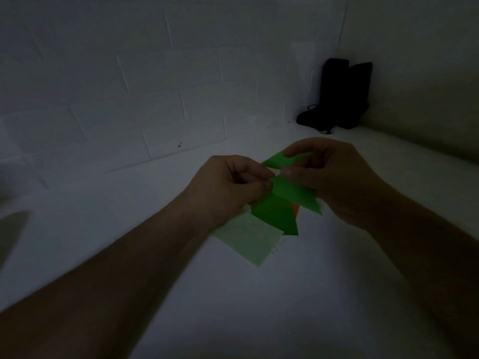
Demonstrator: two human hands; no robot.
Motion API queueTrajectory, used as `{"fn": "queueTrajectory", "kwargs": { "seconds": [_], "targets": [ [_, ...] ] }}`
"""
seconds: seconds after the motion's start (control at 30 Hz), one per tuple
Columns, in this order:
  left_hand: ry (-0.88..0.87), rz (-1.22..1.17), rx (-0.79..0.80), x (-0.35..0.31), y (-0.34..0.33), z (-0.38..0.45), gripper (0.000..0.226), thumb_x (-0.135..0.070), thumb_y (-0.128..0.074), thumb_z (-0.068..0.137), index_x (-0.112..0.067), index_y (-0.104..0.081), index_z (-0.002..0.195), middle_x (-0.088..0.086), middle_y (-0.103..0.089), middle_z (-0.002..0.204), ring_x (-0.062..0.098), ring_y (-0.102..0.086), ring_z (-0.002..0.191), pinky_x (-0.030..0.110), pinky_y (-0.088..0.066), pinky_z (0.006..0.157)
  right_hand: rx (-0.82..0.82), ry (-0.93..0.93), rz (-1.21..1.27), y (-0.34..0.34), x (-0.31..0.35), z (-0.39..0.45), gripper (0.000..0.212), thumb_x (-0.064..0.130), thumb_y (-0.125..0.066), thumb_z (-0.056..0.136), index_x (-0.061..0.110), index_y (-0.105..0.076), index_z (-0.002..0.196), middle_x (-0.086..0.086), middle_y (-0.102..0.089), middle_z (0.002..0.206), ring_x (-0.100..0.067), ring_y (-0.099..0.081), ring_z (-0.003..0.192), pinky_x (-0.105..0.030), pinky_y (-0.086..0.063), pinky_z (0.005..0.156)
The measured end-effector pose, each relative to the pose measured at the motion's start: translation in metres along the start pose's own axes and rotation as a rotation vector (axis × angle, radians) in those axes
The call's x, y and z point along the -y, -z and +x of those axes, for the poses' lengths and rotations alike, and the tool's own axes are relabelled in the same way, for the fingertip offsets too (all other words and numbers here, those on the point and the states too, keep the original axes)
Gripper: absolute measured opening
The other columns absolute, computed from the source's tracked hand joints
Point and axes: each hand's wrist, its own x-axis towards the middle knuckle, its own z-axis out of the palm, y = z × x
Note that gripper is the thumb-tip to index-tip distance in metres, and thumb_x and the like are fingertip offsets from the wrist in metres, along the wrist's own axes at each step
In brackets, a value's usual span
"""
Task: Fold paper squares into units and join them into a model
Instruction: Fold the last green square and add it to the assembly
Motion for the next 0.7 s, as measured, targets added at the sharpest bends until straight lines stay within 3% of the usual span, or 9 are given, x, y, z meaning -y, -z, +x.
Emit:
{"fn": "queueTrajectory", "kwargs": {
  "seconds": [0.17,0.27,0.4,0.53,0.6,0.7],
  "targets": [
    [0.059,-0.121,-0.143,-0.0020,0.0052,0.0042,0.011,0.001,-0.072,0.089,-0.009,-0.077,0.088,0.012,-0.074,0.078,0.018,-0.067,0.068,0.027,-0.060,0.068,-0.056,-0.081,0.061,-0.0003,-0.0005,0.0020,0.018,-0.001,-0.070,0.089,0.016,-0.072,0.090,0.001,-0.075,0.075,-0.017,-0.074,0.072,-0.034,-0.063,0.066],
    [0.111,-0.144,-0.143,-0.0004,0.0067,0.0063,0.009,0.001,-0.071,0.090,-0.007,-0.074,0.086,0.016,-0.071,0.076,0.024,-0.066,0.070,0.030,-0.060,0.068,-0.115,-0.034,-0.030,0.0018,-0.0027,0.0037,0.017,0.001,-0.071,0.089,0.018,-0.074,0.090,0.002,-0.075,0.080,-0.014,-0.072,0.076,-0.029,-0.062,0.067],
    [0.073,0.064,-0.074,0.0061,0.0041,0.0054,0.003,-0.019,-0.079,0.085,-0.020,-0.077,0.086,0.008,-0.077,0.082,0.030,-0.074,0.080,0.044,-0.061,0.085,-0.119,0.073,-0.192,-0.0019,-0.0042,0.0013,0.022,-0.002,-0.071,0.087,0.019,-0.076,0.084,0.007,-0.075,0.076,-0.003,-0.070,0.073,-0.015,-0.054,0.064],
    [0.019,0.009,-0.112,0.0024,0.0007,0.0021,0.008,-0.019,-0.080,0.088,-0.013,-0.079,0.093,0.011,-0.078,0.084,0.021,-0.074,0.075,0.037,-0.062,0.079,-0.089,0.095,-0.244,-0.0040,-0.0033,0.0001,0.021,0.000,-0.070,0.088,0.020,-0.077,0.085,0.011,-0.074,0.074,-0.001,-0.070,0.073,-0.011,-0.052,0.064],
    [0.016,-0.036,-0.140,0.0003,0.0008,0.0022,0.008,-0.016,-0.079,0.088,-0.010,-0.079,0.093,0.013,-0.078,0.083,0.019,-0.072,0.072,0.035,-0.062,0.077,-0.092,0.094,-0.220,-0.0039,-0.0032,0.0004,0.024,-0.001,-0.069,0.089,0.022,-0.076,0.085,0.008,-0.075,0.078,-0.006,-0.071,0.075,-0.016,-0.055,0.065],
    [0.026,-0.079,-0.178,0.0013,0.0018,0.0052,0.004,-0.013,-0.077,0.090,-0.010,-0.079,0.091,0.013,-0.077,0.082,0.019,-0.071,0.070,0.035,-0.062,0.075,-0.055,0.027,-0.027,-0.0034,0.0002,-0.0001,0.021,0.002,-0.069,0.089,0.020,-0.073,0.100,-0.014,-0.073,0.090,-0.022,-0.071,0.083,-0.029,-0.061,0.073]
  ]
}}
